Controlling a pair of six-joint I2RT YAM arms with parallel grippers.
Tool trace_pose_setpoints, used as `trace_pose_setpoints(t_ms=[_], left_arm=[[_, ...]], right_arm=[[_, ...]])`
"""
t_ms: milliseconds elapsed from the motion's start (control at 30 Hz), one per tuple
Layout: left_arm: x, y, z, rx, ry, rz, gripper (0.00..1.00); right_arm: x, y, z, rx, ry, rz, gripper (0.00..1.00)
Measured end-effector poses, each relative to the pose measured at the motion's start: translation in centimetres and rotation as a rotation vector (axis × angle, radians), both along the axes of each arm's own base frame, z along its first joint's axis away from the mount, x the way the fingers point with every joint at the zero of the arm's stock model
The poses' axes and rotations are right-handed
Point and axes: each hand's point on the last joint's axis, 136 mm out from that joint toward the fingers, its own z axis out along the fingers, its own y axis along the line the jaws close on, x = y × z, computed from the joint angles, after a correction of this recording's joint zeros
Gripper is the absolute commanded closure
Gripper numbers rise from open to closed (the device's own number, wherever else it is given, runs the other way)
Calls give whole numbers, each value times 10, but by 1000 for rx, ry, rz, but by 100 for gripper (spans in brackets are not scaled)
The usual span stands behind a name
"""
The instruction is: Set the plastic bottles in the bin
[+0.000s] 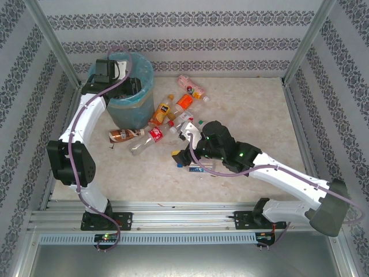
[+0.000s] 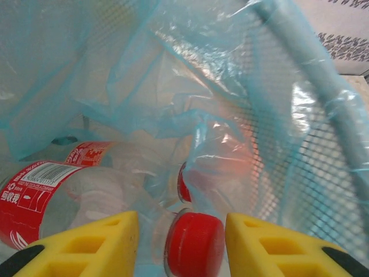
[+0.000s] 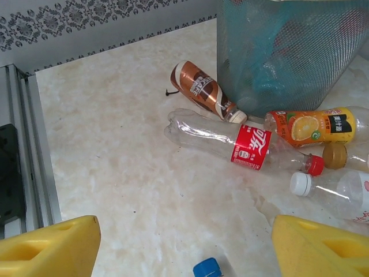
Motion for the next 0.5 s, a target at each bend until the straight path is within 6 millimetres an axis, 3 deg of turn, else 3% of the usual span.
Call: trace_pose_setpoints(t_ms=[100, 233, 333, 500], left_arm=[[4, 0, 23, -1, -51, 2, 53], [3, 3, 77, 3, -171, 19, 52], [-13, 5, 121, -6, -265, 27, 51], [-63, 9, 185, -25, -434, 38, 52]], right_arm=[[5, 1, 4, -4, -6, -21, 21], [15, 3, 11, -8, -5, -61, 20], [24, 1, 15, -23, 0, -113, 20], [53, -15, 14, -44, 71, -266, 19]])
